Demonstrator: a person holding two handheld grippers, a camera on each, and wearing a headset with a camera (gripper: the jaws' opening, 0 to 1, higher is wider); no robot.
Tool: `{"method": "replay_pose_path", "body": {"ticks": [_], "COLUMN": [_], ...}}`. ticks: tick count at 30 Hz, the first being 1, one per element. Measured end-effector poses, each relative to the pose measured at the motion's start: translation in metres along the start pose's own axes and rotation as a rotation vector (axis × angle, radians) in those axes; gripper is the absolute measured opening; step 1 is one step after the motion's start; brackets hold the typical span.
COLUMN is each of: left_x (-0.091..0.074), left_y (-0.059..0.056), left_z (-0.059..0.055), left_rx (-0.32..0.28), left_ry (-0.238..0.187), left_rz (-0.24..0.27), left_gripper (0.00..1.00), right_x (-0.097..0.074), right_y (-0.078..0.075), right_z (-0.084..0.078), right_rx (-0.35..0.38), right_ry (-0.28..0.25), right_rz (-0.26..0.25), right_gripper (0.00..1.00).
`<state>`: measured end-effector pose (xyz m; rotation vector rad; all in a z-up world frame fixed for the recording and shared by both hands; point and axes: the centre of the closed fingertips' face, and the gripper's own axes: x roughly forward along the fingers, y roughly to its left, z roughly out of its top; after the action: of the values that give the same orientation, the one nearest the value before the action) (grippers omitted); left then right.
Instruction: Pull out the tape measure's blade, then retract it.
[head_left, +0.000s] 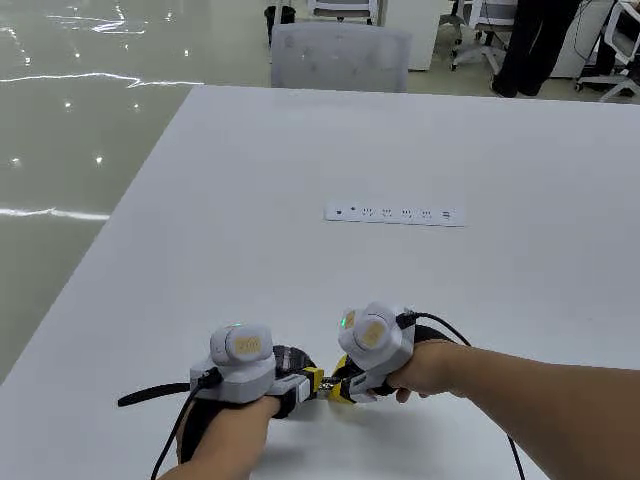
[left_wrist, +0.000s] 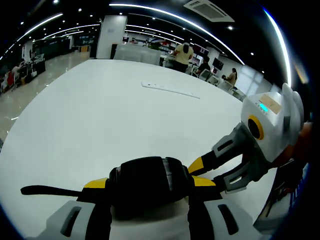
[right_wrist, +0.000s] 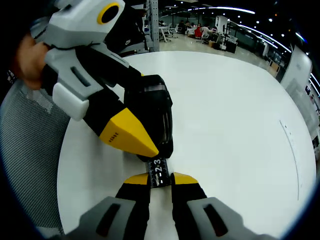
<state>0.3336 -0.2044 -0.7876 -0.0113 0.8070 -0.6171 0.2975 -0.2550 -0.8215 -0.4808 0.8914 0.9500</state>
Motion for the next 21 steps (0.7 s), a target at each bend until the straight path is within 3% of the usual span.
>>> {"method": "replay_pose_path", "body": {"ticks": [12, 21], "left_x": [0.0, -0.001], "left_y": [0.0, -0.001], "left_z": [0.0, 0.0], "left_rx": [-0.006, -0.003], "left_ry": [0.002, 0.0], "left_rz": [-0.001, 0.0], "left_gripper": [0.58, 0.58], "right_x": [0.008, 0.008], "right_y": [0.002, 0.003], "right_z": [0.013, 0.012], "right_rx": [-0.005, -0.062], "right_ry": [-0.018, -0.014], "right_rz": [0.011, 0.017], "right_gripper": [0.14, 0.15]}}
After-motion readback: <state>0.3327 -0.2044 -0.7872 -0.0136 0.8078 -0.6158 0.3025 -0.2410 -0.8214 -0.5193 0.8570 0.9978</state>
